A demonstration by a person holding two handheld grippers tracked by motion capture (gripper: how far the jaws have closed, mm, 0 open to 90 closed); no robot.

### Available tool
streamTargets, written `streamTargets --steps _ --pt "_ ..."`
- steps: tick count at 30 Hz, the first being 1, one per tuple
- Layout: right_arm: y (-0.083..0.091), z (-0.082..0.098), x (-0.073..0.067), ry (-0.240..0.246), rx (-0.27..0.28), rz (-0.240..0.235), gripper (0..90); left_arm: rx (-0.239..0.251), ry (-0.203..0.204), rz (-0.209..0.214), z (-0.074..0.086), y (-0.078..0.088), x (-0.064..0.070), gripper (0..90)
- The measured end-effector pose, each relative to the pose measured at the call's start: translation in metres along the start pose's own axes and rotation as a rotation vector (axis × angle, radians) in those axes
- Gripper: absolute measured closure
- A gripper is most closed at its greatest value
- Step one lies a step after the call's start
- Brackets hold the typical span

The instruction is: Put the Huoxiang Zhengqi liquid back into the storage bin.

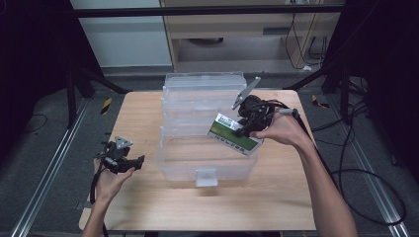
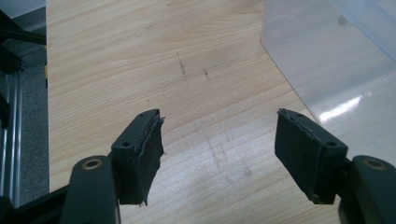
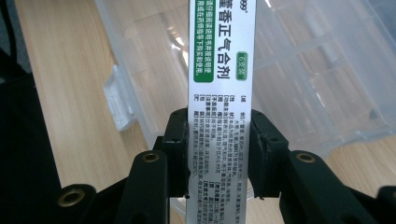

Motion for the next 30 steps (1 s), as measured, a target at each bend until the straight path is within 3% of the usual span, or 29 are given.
streamTargets --steps 10,25,30 --pt "-0.009 -0.002 0.000 0.093 -0.061 -0.044 64.2 0.000 0.002 0.000 0.000 0.000 0.000 31.5" --pt "-0.028 0.001 0.003 0.178 -0.117 -0.114 64.2 -0.003 0.001 0.002 0.001 -0.001 -0.001 31.4" --pt "-0.035 0.002 0.003 0.206 -0.165 -0.113 64.2 -0.004 0.004 0.001 0.001 -0.001 -0.001 31.4"
Point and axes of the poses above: each handheld gripper's, and its own axes: y roughly backward along the jaws, z roughly out of its underside, x roughly to its right, the point moved 7 cm from there along -y, roughly forward along the jaws, and after that the axes turned 4 degrees about -z, right-handed, at the moved point
